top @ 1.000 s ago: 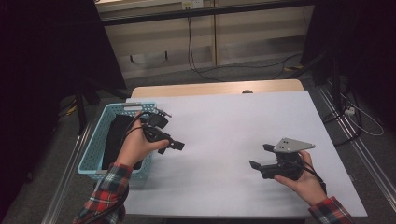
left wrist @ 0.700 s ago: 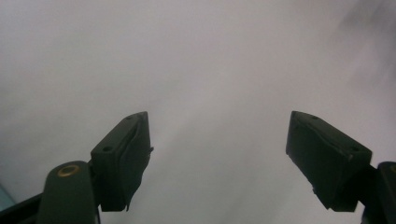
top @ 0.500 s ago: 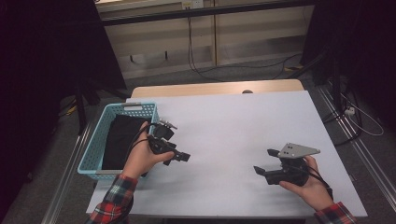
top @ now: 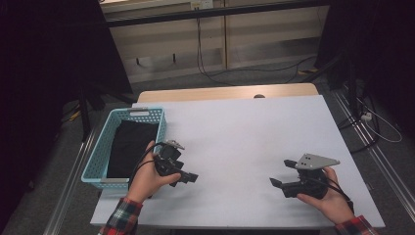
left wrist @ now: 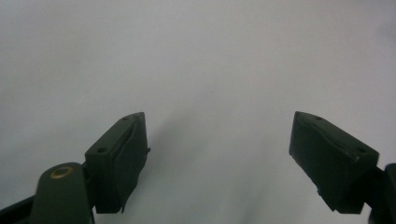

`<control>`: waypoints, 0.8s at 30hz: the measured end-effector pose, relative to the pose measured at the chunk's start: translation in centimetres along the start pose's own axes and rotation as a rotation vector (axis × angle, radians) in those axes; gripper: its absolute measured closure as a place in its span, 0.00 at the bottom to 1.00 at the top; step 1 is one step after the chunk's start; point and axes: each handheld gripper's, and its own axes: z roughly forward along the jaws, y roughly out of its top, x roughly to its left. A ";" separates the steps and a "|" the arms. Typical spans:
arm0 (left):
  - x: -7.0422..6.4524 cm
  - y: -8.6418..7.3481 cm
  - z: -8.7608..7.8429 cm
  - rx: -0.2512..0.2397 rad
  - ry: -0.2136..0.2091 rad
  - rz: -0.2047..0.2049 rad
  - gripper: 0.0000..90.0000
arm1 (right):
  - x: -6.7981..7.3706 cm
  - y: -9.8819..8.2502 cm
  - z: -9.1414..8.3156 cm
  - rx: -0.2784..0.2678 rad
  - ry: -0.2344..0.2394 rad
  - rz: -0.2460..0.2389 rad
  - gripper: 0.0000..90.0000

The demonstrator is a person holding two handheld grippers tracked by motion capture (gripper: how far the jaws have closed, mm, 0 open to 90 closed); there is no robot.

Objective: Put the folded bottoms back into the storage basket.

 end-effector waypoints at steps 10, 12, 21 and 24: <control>0.1 -1.4 0.0 -0.005 -0.005 0.014 0.21 | -0.1 -0.2 0.0 0.014 0.000 -0.001 0.20; 0.1 -1.7 0.0 -0.015 -0.009 0.013 0.20 | -0.1 -0.2 -0.1 0.014 0.001 -0.003 0.20; 0.3 -2.8 0.4 -0.012 -0.016 0.020 0.19 | -0.2 -0.3 -0.1 0.021 -0.001 -0.003 0.20; 0.4 -3.1 0.4 -0.011 -0.015 0.024 0.19 | -0.2 -0.4 0.0 0.033 0.002 -0.006 0.20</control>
